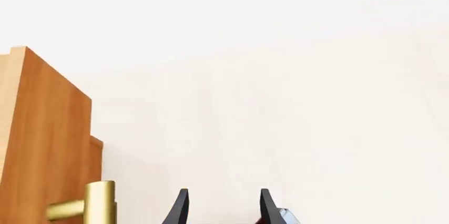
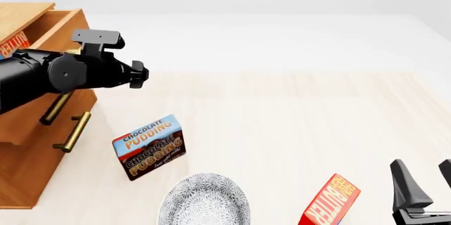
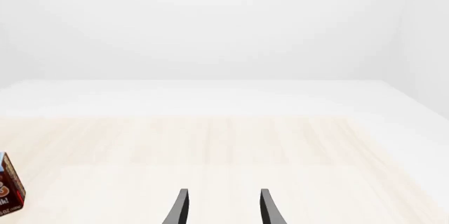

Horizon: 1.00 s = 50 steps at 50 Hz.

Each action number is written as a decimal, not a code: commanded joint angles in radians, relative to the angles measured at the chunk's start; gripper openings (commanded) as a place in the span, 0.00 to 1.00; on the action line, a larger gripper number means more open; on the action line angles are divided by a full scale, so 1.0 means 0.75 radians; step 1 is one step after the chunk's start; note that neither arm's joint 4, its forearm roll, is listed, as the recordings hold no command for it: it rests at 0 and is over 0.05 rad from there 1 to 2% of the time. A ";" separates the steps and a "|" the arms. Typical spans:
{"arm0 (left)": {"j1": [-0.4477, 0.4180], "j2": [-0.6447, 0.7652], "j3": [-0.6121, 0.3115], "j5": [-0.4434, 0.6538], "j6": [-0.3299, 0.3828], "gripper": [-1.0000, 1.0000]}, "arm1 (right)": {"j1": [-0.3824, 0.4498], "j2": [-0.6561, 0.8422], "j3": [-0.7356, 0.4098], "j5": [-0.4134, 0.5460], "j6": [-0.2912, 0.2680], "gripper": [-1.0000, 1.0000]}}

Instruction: Put the butter at the front in the top drawer of the cabinet and close it.

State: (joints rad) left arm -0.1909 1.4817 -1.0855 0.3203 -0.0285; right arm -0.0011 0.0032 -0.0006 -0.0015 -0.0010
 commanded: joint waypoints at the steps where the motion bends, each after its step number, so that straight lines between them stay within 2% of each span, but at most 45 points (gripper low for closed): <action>1: 0.080 -0.031 0.049 -0.025 0.013 1.00 | 0.000 0.003 0.000 -0.002 0.000 1.00; 16: 0.159 -0.028 0.061 -0.043 0.034 1.00 | 0.000 0.010 0.000 -0.010 0.000 1.00; 50: 0.310 -0.098 0.033 0.031 0.073 1.00 | 0.000 0.010 0.000 -0.010 0.000 1.00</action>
State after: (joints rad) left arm 0.0080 1.4204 -1.0600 0.3363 0.0193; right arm -0.0012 0.0104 -0.0003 -0.0088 -0.0008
